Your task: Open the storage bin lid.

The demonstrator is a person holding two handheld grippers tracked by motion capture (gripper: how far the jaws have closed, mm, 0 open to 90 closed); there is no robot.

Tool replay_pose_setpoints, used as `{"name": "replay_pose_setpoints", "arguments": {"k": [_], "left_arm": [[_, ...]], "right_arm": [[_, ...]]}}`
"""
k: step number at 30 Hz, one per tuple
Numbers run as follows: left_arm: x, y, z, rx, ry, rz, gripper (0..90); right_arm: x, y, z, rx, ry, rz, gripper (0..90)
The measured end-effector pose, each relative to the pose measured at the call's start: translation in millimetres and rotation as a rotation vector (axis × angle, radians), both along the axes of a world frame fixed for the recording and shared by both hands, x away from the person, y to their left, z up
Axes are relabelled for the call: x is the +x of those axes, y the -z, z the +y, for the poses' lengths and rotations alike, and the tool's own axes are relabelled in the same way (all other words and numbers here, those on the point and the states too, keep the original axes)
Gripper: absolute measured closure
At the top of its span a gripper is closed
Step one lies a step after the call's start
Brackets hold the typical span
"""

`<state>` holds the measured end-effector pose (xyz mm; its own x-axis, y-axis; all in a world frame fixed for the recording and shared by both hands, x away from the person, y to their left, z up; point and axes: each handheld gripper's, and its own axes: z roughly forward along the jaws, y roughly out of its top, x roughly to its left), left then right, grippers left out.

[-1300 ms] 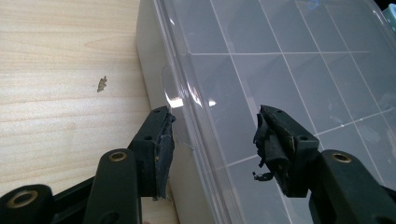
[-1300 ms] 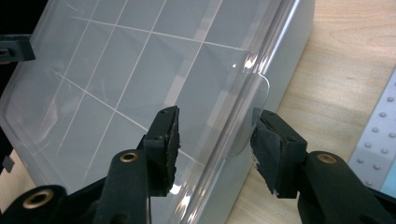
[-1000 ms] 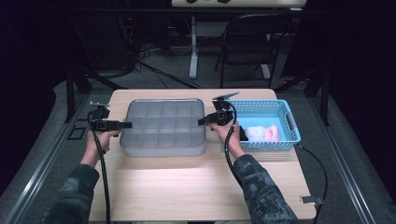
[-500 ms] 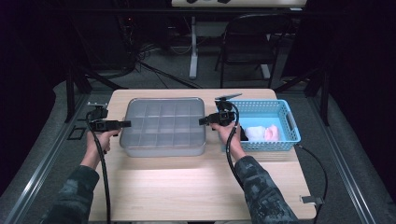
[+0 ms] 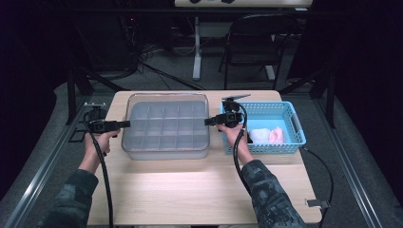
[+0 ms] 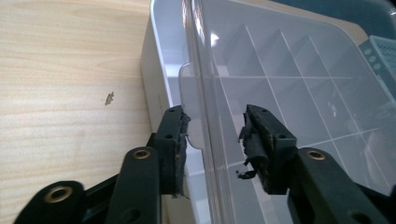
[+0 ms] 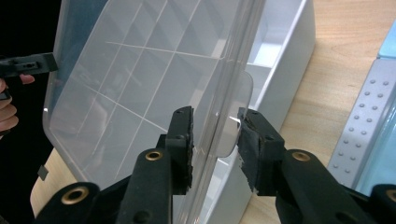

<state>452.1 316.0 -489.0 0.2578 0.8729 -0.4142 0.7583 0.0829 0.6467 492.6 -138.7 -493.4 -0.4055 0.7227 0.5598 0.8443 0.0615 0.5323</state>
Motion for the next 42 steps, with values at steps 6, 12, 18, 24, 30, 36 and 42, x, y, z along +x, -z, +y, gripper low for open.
{"name": "replay_pose_setpoints", "arguments": {"k": [6, 12, 18, 24, 30, 36, 42], "left_arm": [[-5.5, -4.7, 3.3, -0.020, -0.008, -0.021, 65.1], [-11.4, -11.0, 7.2, -0.039, -0.009, -0.032, 68.8], [-20.2, -20.6, 9.8, -0.051, 0.000, -0.052, 72.3], [-27.6, -28.7, 10.3, -0.047, 0.007, -0.069, 73.9], [-38.4, -38.9, 11.2, -0.073, 0.022, -0.095, 74.3], [-48.2, -45.7, 9.9, -0.076, 0.035, -0.113, 74.5], [-63.5, -48.4, 9.7, -0.094, 0.061, -0.118, 74.7]], "right_arm": [[-3.4, -4.4, -1.9, 0.019, 0.002, -0.012, 69.3], [-7.9, -10.7, -4.0, 0.031, -0.005, -0.026, 71.8], [-13.6, -19.9, -5.4, 0.048, -0.004, -0.044, 74.3], [-19.7, -27.9, -6.7, 0.044, -0.011, -0.058, 74.8], [-28.9, -40.0, -9.1, 0.059, -0.012, -0.085, 74.9], [-37.4, -48.2, -12.3, 0.060, -0.022, -0.102, 74.9], [-54.0, -56.0, -16.4, 0.054, -0.036, -0.117, 75.0]]}}
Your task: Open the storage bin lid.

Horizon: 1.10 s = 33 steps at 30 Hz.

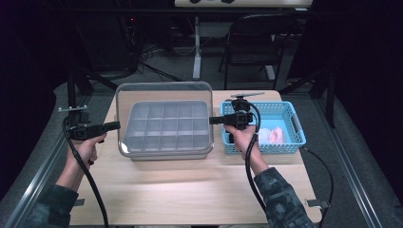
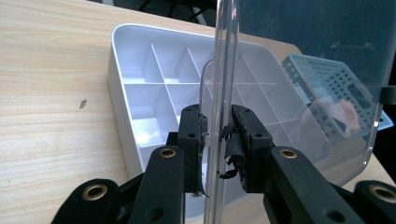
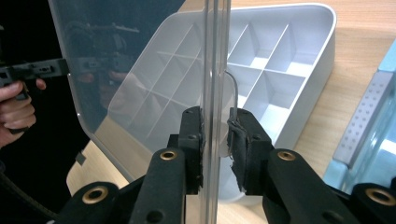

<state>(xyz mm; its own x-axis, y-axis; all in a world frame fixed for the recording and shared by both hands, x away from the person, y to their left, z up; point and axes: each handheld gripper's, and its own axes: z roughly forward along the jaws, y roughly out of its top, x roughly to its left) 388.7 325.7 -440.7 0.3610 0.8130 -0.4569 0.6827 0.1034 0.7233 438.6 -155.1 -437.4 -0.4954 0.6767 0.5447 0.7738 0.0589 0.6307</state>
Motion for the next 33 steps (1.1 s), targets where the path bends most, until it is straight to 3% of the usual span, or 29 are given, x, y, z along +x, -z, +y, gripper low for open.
{"name": "replay_pose_setpoints", "arguments": {"k": [12, 26, 33], "left_arm": [[-26.1, 8.9, -0.2, -0.017, 0.032, 0.011, 74.9], [-62.9, 31.6, -5.5, -0.022, 0.067, 0.035, 75.2], [-76.7, 43.9, -6.3, -0.025, 0.066, 0.044, 75.2]], "right_arm": [[-27.6, -0.8, -3.3, -0.027, -0.024, -0.021, 75.2], [-67.3, 23.0, -12.9, -0.034, -0.053, -0.018, 75.3], [-79.2, 34.8, -14.3, -0.038, -0.055, -0.010, 75.2]]}}
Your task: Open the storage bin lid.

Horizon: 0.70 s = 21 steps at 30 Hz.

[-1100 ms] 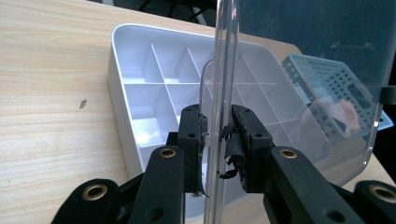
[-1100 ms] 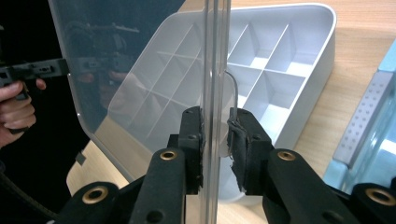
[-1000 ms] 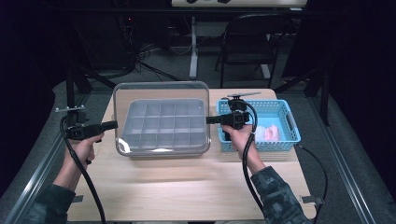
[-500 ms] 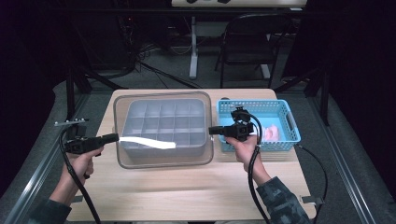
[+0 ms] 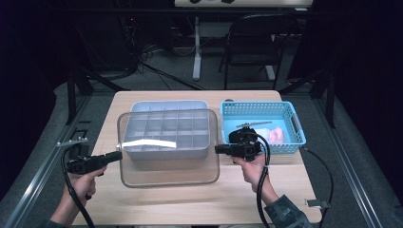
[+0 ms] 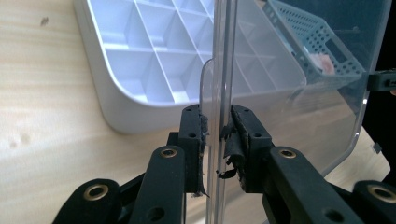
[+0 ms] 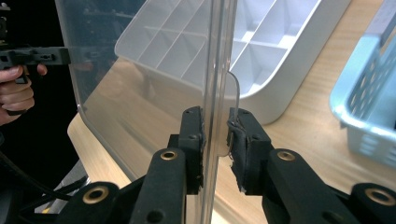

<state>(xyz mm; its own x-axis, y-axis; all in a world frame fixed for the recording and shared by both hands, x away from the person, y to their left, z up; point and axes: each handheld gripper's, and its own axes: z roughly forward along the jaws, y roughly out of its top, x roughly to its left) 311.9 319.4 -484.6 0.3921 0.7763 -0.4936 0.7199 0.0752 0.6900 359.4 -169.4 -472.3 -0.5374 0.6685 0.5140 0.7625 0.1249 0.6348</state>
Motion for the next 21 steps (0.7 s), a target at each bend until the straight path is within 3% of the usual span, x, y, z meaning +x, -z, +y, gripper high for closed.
{"name": "replay_pose_setpoints", "arguments": {"k": [11, 21], "left_arm": [[-22.1, 14.8, -3.8, 0.013, 0.009, 0.012, 75.3], [-35.7, 34.0, -7.7, 0.002, 0.022, 0.059, 75.3]], "right_arm": [[-20.2, 21.1, -3.4, -0.008, -0.021, 0.032, 74.9], [-36.5, 37.0, -7.8, -0.029, -0.026, 0.056, 74.8]]}}
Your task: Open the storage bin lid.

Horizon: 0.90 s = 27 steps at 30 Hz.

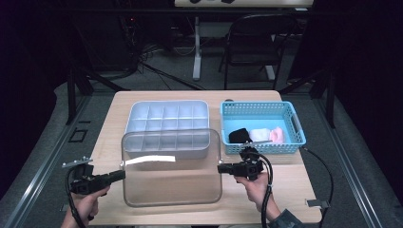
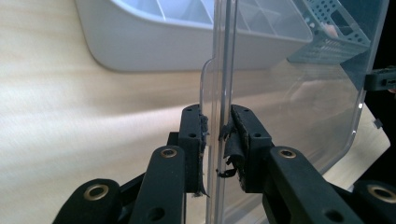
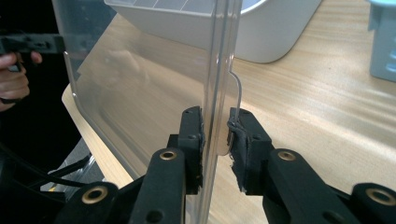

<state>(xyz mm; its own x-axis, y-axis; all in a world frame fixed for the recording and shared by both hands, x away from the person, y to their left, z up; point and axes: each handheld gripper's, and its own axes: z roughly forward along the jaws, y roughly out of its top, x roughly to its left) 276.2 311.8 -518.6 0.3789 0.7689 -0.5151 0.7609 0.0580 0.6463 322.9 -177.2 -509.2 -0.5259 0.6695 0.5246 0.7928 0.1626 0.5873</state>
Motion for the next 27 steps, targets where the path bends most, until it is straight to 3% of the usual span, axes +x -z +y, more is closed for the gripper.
{"name": "replay_pose_setpoints", "arguments": {"k": [7, 12, 15, 23, 24, 27], "left_arm": [[-8.5, 14.0, -1.2, 0.012, 0.001, 0.031, 75.2], [-13.8, 18.3, -0.7, 0.029, 0.008, 0.030, 75.2], [-14.6, 22.3, 0.4, 0.003, 0.001, 0.050, 75.2], [-17.5, 23.3, -1.7, 0.027, 0.006, 0.045, 74.4], [-17.4, 21.5, -3.0, 0.053, 0.018, 0.043, 74.2], [-18.0, 22.1, -4.6, 0.052, 0.014, 0.037, 73.9]], "right_arm": [[-7.1, 10.8, 0.2, -0.016, -0.010, 0.022, 74.9], [-12.2, 17.5, 2.3, -0.036, -0.019, 0.030, 74.5], [-14.5, 21.4, 2.3, -0.031, -0.017, 0.038, 74.3], [-16.4, 25.7, 3.9, -0.043, -0.015, 0.025, 72.3], [-16.9, 26.0, 4.2, -0.052, -0.018, 0.019, 71.9], [-18.2, 26.0, 4.0, -0.055, -0.015, 0.013, 71.6]]}}
